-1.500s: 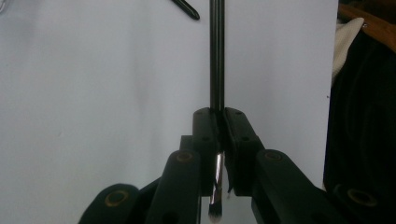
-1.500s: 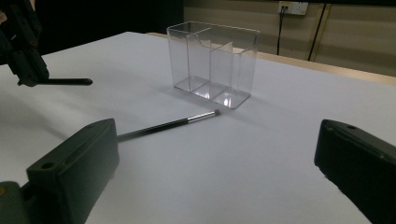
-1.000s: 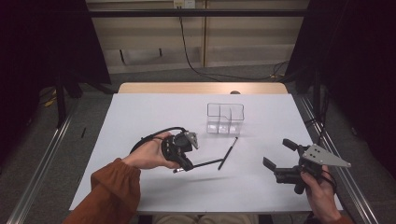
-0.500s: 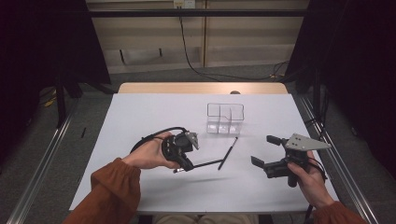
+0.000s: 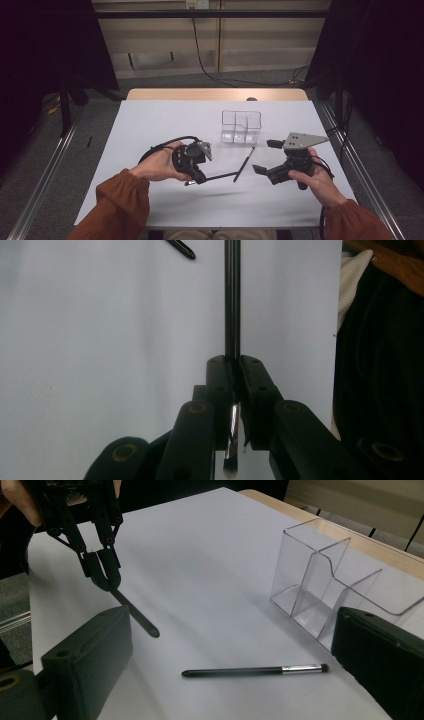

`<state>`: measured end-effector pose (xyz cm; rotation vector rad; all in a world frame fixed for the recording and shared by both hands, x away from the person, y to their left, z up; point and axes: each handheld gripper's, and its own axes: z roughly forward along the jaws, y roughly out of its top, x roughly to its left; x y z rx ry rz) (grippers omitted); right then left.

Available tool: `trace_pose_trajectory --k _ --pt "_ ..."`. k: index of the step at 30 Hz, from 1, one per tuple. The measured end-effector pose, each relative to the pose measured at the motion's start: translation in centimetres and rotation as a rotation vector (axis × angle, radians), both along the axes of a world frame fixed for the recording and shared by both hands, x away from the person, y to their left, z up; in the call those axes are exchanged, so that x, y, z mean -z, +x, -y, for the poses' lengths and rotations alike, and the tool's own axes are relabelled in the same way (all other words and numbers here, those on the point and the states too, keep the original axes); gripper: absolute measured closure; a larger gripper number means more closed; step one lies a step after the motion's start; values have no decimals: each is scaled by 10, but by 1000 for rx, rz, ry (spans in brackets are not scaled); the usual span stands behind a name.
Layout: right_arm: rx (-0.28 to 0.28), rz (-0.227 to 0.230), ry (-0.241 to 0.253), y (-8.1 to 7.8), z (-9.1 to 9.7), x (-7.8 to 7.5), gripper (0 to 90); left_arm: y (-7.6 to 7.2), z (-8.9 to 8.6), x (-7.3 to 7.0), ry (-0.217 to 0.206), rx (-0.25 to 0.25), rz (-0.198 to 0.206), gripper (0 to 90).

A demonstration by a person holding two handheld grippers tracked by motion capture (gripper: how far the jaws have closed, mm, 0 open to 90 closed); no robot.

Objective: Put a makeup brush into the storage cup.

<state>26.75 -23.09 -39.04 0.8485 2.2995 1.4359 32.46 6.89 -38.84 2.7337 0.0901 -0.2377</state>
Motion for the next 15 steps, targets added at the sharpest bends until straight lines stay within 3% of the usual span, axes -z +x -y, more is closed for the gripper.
trace_pose_trajectory --k 8,15 --pt "-113 -45 -92 16 -23 -10 30 0 3 -1 7 14 -4 839" --pt "-172 -77 -170 22 -38 -14 34 -1 3 0 17 13 -10 839"
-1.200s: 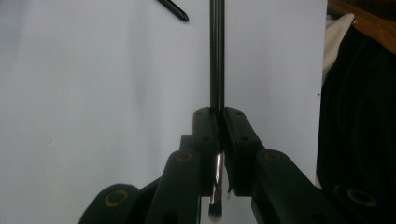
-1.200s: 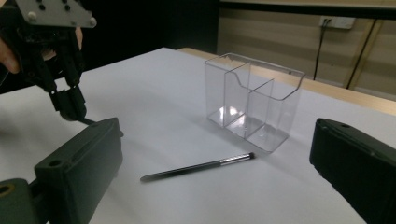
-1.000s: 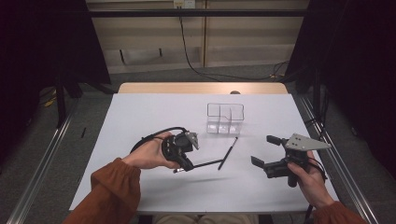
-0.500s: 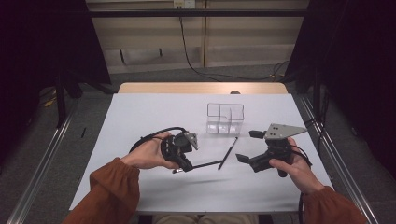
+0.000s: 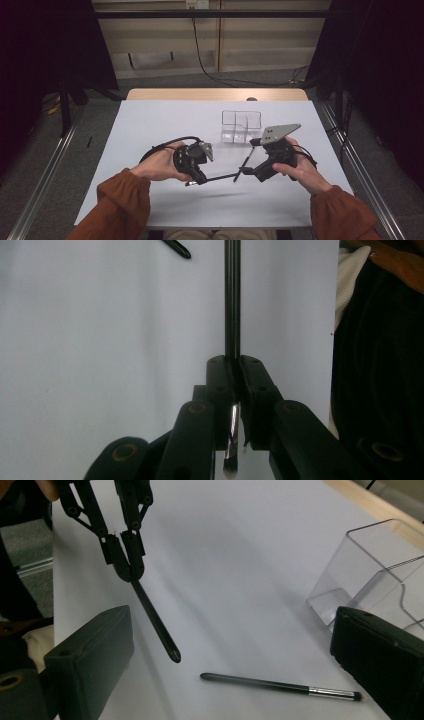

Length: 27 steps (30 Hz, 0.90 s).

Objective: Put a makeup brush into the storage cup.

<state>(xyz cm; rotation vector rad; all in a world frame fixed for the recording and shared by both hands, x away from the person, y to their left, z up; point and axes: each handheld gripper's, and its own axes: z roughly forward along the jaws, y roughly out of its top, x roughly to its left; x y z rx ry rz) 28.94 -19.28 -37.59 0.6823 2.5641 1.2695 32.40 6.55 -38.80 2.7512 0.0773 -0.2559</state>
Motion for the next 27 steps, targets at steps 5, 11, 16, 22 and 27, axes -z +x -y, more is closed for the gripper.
trace_pose_trajectory --k 5,11,16,22,27 --pt "-32 -33 -37 6 -5 -1 54 0 1 0 4 14 1 839" --pt "-93 -85 -106 12 -14 1 39 -1 3 1 11 25 -3 840" --pt "-157 -123 -163 13 -21 2 32 -1 5 1 11 24 10 839" --pt "-222 -162 -248 17 -28 2 56 -2 6 -1 21 35 12 839" --pt "-263 -197 -345 19 -36 1 154 -2 7 0 31 37 8 839"
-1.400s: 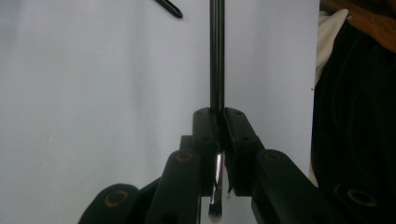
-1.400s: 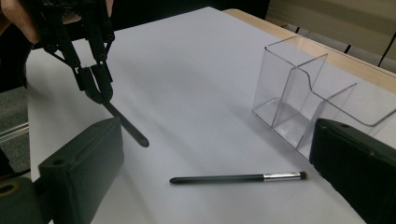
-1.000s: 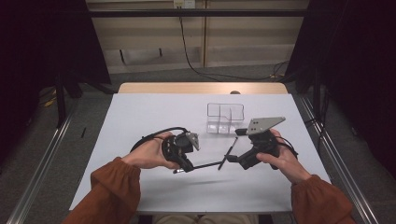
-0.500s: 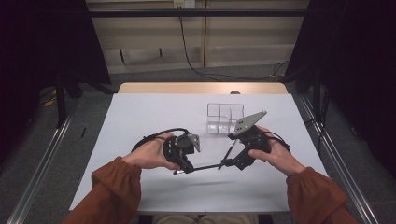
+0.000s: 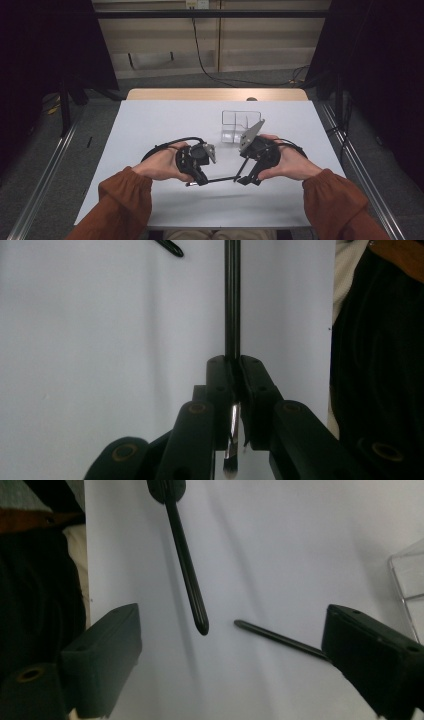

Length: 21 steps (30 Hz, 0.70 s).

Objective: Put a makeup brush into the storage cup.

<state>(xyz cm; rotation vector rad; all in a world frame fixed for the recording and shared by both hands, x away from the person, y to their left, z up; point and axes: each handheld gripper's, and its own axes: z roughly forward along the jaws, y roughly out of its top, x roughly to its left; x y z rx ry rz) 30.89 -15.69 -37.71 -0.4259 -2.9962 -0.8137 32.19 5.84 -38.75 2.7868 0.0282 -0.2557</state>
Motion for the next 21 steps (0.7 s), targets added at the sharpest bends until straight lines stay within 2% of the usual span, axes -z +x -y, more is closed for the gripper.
trace_pose_trajectory --k 1,2,6,11,17,21 --pt "-5 -18 -8 1 -1 0 188 0 0 0 -2 0 -1 839" --pt "-7 -26 -14 2 -2 0 181 -1 0 1 -4 -3 7 839" --pt "-27 -52 -90 2 -5 4 214 0 0 1 8 4 8 839" --pt "-54 -82 -158 3 -9 9 353 -1 1 2 14 14 9 839" --pt "-77 -106 -158 4 -13 10 430 -1 4 3 20 28 6 839" --pt "-83 -87 -147 4 -16 11 438 -1 4 3 14 34 7 839"
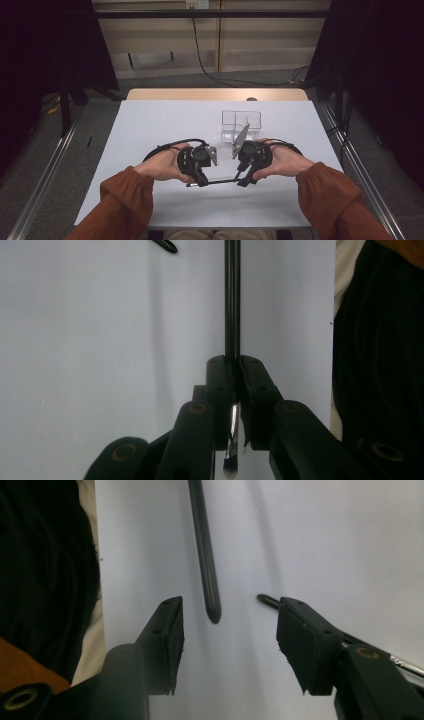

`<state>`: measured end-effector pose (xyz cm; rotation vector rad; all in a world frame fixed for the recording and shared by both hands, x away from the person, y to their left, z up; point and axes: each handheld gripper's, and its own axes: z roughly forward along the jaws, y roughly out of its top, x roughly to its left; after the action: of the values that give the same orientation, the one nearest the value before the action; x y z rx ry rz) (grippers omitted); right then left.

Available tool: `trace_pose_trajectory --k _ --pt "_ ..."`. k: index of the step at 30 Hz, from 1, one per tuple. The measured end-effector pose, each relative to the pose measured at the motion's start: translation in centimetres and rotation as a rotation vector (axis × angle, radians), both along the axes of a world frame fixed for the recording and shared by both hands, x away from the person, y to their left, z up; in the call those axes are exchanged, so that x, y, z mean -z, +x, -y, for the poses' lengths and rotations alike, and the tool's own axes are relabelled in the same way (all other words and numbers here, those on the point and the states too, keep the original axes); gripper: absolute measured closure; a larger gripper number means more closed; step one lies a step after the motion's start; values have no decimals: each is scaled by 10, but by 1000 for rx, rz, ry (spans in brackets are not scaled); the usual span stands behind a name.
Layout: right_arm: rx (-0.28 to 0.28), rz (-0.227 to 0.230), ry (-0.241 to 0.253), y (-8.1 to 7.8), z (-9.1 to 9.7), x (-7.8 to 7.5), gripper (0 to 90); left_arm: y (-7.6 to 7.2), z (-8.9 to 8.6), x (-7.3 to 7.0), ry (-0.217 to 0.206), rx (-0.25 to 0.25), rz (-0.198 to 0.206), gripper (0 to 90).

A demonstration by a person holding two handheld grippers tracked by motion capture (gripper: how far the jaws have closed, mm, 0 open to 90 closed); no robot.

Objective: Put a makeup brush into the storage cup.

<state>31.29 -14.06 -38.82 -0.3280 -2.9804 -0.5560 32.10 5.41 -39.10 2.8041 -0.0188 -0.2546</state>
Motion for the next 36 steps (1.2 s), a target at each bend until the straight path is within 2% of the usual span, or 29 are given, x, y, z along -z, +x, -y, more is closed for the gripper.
trace_pose_trajectory --k 3,6,8,14,16,19,28,33,36 --pt "-3 -13 3 1 -2 1 464 0 0 -1 9 3 2 839" --pt "-16 -30 -9 2 -3 4 504 1 -1 -3 -10 -1 4 839" --pt "-26 -36 -16 2 -6 5 539 1 -1 -4 -1 4 4 839" --pt "1 -78 -21 3 -11 6 623 1 0 -3 -12 0 10 839" --pt "-7 -87 -21 3 -12 7 639 1 0 -2 -14 -2 10 839" --pt "-18 -81 -10 3 -13 9 672 1 0 -2 -14 1 12 839" --pt "-39 -102 -11 3 -19 12 747 1 1 -2 -12 21 12 838" --pt "-47 -114 -8 3 -18 13 825 1 1 -2 -16 35 7 838" --pt "-58 -122 -9 1 -17 14 833 0 2 -2 -20 45 22 837"
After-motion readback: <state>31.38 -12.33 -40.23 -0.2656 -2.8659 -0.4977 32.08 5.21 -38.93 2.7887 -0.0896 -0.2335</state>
